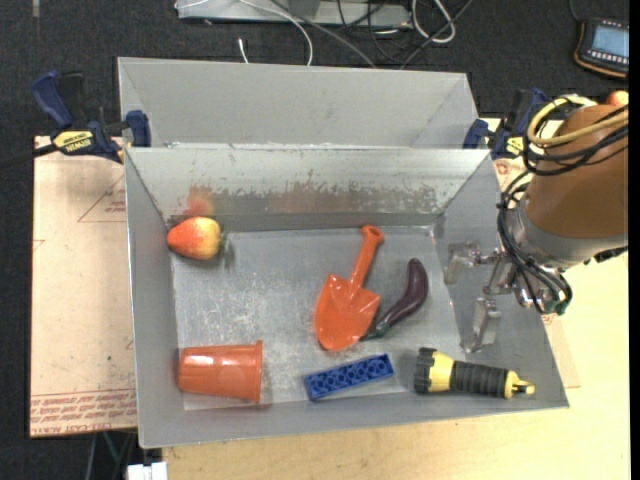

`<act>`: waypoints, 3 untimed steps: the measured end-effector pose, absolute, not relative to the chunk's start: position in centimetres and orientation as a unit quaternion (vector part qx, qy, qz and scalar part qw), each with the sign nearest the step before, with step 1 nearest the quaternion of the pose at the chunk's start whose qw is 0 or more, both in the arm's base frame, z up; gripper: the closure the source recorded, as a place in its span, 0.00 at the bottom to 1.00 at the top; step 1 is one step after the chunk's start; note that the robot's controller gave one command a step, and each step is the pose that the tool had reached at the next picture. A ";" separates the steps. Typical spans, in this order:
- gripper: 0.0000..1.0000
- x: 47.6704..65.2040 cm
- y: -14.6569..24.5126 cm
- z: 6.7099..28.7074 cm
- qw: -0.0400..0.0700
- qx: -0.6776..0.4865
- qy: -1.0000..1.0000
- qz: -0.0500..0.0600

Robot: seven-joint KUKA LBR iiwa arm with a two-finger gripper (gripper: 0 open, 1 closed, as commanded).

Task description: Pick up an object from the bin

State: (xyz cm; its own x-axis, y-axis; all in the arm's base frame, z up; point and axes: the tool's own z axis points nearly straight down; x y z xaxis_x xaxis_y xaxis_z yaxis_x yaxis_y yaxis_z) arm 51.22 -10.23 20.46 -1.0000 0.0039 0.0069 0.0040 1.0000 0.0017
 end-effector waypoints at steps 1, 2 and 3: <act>0.00 51.4 -10.2 20.8 0.000 0.000 -1.000 0.000; 0.00 56.7 -4.2 9.6 -0.003 0.246 -0.969 0.000; 0.00 58.1 -4.0 14.6 -0.005 0.236 -0.972 0.001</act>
Offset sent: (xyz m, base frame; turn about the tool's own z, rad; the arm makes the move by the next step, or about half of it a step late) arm 0.0634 0.0728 -0.1346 -0.6058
